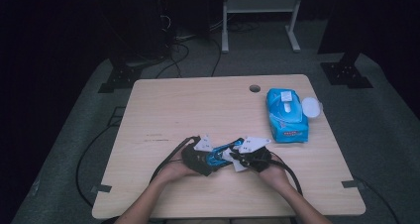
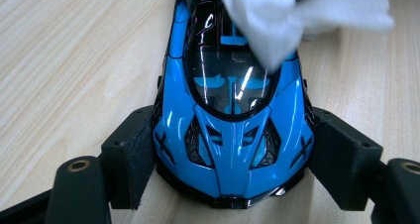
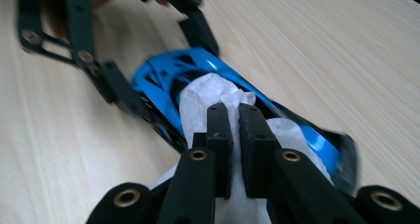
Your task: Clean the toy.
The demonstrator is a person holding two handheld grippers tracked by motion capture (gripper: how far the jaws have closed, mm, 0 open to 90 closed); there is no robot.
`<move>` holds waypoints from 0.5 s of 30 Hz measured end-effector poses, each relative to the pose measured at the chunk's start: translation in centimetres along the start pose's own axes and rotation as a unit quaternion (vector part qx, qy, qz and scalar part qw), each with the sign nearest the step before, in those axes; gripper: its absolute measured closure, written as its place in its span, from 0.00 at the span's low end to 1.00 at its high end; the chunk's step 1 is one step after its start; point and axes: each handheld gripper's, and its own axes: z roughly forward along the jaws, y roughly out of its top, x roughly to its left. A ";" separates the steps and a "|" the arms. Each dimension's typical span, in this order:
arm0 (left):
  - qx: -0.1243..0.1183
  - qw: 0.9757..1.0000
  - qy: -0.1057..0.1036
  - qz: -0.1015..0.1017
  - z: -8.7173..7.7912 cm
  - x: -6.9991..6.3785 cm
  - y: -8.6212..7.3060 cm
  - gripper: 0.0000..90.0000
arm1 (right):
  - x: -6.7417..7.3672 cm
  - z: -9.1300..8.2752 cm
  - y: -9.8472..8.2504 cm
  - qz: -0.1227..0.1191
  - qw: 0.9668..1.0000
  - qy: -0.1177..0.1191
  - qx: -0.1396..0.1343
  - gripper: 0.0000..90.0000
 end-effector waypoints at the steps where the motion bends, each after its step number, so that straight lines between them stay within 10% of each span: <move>1: 0.001 1.000 -0.001 0.002 0.0 0.1 0.0 0.28 | -0.3 -0.2 -0.2 0.001 1.000 -0.004 0.003 0.93; 8: -0.002 1.000 -0.005 0.001 -0.1 0.2 -0.2 0.27 | -2.5 -1.5 -1.6 0.047 0.999 -0.011 0.006 0.94; 15: 0.003 1.000 0.003 0.005 -0.1 -0.1 0.0 0.28 | -1.5 -0.9 -1.1 0.032 0.999 -0.015 0.004 0.93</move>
